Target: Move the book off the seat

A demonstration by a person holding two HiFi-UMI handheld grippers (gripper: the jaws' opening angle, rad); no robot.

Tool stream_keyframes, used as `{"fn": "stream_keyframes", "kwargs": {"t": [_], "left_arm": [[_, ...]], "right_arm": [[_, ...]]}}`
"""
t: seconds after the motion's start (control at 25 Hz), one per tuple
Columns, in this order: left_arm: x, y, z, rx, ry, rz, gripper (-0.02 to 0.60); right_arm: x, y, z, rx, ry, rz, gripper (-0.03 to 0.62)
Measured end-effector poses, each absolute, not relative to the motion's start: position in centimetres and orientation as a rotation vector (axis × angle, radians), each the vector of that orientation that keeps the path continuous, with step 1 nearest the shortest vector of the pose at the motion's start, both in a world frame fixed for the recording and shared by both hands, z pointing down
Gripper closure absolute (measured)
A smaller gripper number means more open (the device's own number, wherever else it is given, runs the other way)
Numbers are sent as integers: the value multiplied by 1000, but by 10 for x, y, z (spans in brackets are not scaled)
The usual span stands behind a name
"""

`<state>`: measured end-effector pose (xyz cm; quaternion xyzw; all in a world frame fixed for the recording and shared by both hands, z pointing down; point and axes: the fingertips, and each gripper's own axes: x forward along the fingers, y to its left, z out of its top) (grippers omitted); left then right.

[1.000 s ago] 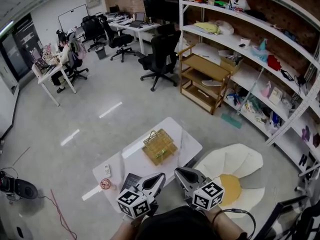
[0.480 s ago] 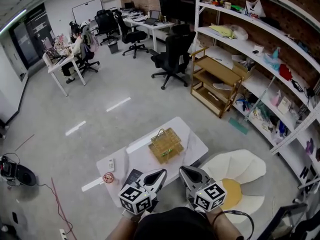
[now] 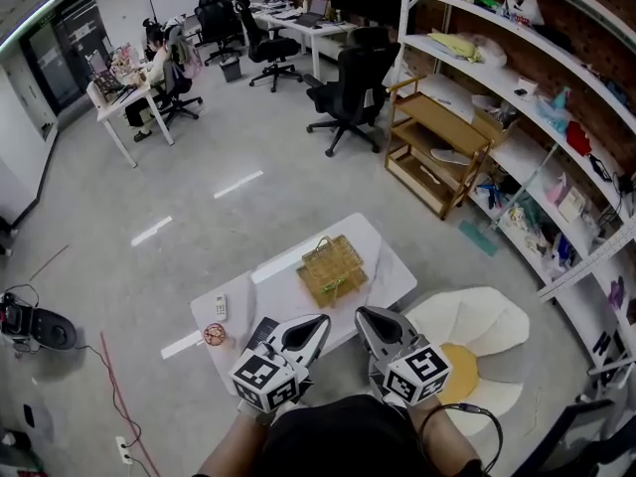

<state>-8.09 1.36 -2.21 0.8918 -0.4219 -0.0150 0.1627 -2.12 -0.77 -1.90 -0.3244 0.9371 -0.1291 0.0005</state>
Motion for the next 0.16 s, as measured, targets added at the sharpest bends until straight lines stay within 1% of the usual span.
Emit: {"fn": "stream_keyframes", "kwargs": {"t": [0.16], "left_arm": [[-80,6,-24,2543,-1203,-55,575]], "right_arm": [[-20,-17,-17,-1023,2942,-414,572]]}}
